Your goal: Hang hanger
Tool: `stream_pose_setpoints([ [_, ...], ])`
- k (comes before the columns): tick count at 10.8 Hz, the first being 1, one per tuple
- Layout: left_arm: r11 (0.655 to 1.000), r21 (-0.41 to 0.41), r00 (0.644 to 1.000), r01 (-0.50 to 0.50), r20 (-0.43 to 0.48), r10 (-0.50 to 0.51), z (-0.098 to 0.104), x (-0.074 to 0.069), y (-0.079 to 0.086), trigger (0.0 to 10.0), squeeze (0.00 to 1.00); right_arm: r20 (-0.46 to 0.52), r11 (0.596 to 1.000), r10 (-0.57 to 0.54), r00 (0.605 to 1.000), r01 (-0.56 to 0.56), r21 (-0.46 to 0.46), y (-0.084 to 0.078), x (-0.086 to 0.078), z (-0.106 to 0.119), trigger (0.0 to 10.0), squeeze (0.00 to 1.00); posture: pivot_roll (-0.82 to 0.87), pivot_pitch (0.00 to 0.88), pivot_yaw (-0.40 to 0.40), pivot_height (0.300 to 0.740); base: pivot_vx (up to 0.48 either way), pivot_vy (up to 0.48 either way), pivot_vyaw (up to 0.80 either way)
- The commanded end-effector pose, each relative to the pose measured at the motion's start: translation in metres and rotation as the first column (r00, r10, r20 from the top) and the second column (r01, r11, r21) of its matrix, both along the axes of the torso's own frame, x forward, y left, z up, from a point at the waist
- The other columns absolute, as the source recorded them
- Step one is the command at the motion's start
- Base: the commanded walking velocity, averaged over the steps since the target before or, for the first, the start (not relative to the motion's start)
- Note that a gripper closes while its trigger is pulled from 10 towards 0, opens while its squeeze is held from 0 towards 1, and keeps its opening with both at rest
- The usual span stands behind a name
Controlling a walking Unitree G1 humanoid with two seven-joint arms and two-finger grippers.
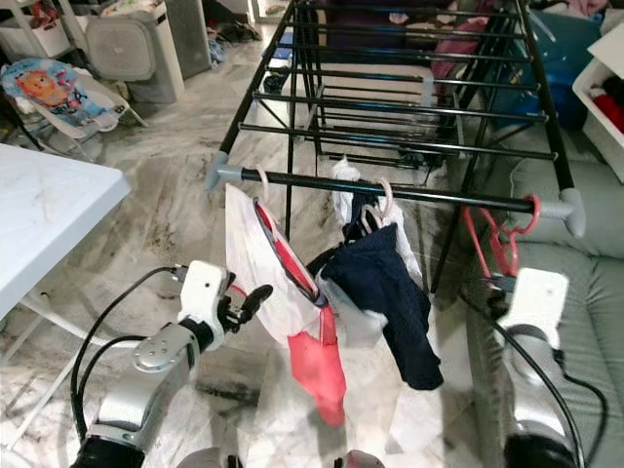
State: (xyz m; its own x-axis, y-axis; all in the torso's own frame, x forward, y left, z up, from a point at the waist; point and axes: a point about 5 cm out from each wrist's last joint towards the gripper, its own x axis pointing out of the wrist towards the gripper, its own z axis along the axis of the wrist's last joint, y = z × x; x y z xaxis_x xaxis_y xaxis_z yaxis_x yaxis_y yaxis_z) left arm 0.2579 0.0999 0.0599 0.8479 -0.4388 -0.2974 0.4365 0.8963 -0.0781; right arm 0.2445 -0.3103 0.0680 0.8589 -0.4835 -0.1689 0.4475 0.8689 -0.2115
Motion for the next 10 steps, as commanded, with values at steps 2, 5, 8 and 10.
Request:
stream_pose_setpoints([
  [2,1.0,0.013,1.0,-0.005,-0.005,0.005,-0.003,-0.001,0.001,10.0,0.0,0.1,1.0,-0.006,0.995,0.008,-0.02,0.009,-0.001,0.016,10.0,1.0,-0.05,0.0,0.037,0.74,0.0,0.0,0.0],
  [5,1.0,0.022,1.0,-0.005,-0.009,0.005,-0.005,-0.003,0.004,10.0,0.0,0.15,0.997,0.06,0.987,-0.051,-0.063,0.027,-0.004,0.026,10.0,1.0,-0.05,0.0,0.041,0.74,0.0,0.0,0.0],
  [8,0.999,0.035,0.999,-0.037,0.025,0.036,0.0,-0.003,0.012,10.0,0.0,0.158,0.988,0.111,0.981,-0.091,-0.125,0.039,-0.014,0.035,10.0,1.0,-0.04,0.0,0.048,0.74,0.0,0.0,0.0],
  [10,0.997,0.047,0.998,-0.056,0.029,0.055,0.0,-0.004,0.015,10.0,0.0,0.127,0.981,0.176,0.976,-0.163,-0.108,0.055,-0.021,0.027,10.0,1.0,-0.04,0.0,0.045,0.74,0.0,0.0,0.0],
])
